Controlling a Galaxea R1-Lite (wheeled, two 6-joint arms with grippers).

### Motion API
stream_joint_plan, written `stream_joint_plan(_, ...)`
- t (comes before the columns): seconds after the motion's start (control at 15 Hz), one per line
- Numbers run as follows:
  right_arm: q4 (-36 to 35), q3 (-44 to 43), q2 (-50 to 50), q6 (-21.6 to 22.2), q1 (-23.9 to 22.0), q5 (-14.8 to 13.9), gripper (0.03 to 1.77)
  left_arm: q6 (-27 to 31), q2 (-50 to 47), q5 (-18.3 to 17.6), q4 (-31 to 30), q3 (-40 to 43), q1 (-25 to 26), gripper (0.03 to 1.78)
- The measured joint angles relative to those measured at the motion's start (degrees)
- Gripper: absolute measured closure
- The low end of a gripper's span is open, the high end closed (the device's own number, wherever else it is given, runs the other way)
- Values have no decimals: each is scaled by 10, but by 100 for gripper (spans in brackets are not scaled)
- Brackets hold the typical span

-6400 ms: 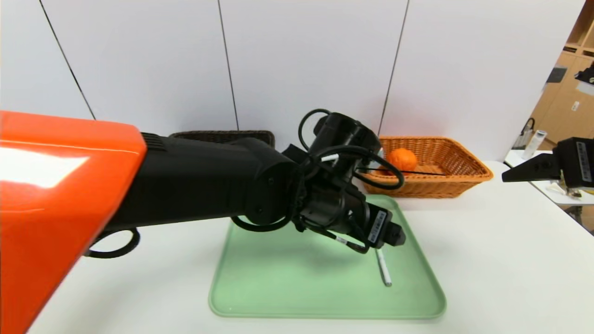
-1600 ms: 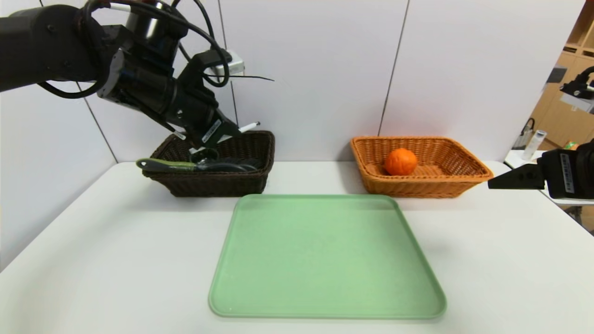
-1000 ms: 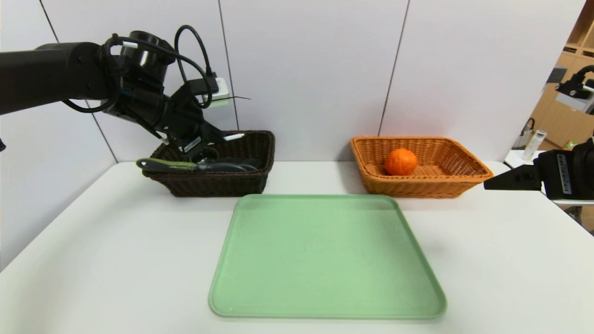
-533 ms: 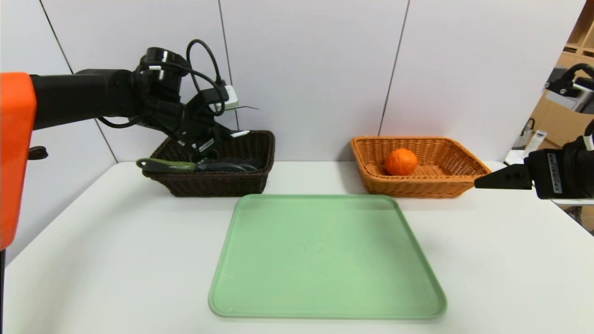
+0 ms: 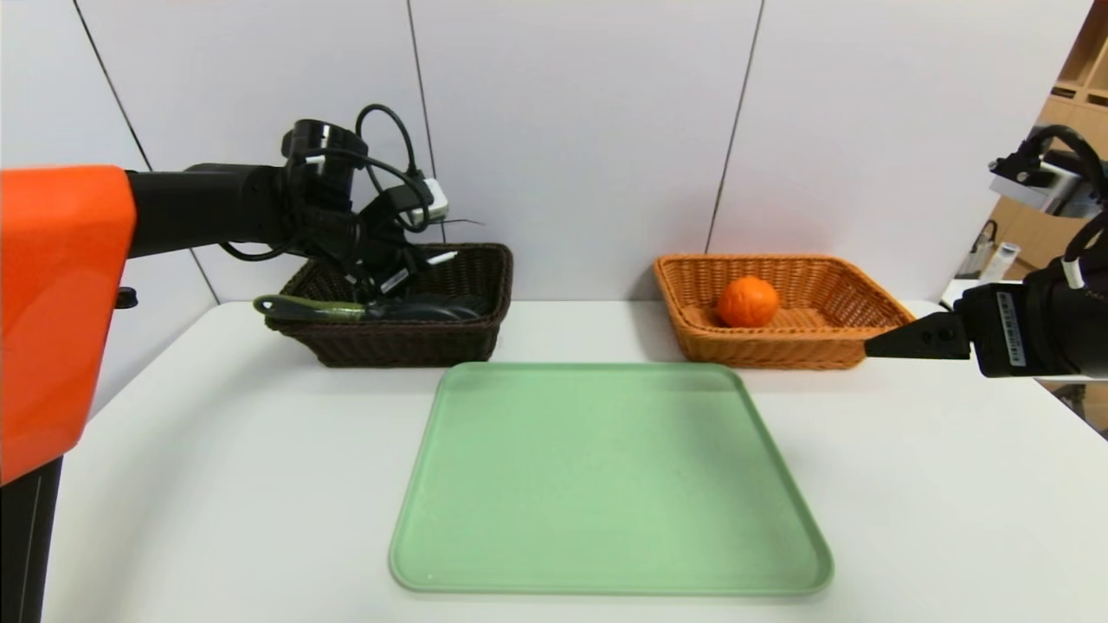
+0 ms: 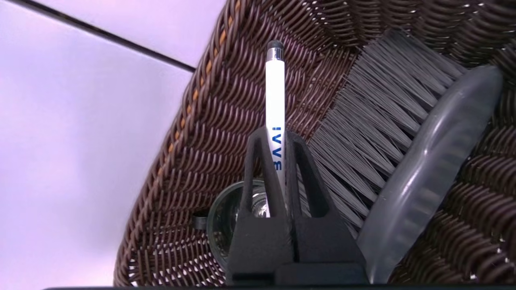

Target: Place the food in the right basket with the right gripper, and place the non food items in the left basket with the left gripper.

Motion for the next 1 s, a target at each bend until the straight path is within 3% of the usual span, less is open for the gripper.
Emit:
stream_joint_plan(0.27,0,0,3,0,0,0,10,-12,2,0,-8,-1,0,99)
stream_joint_plan(0.53,0,0,3,2,0,0,10,-59,-12,1,-3,-5,-1,64)
stream_joint_plan(0.8,0,-1,3,2,0,1,10,-195,-45,8,14,-2,-10,42)
stream_joint_plan(1.0,-35,-2,3,2,3,2,10,-324,-72,9,83,3,-19,32)
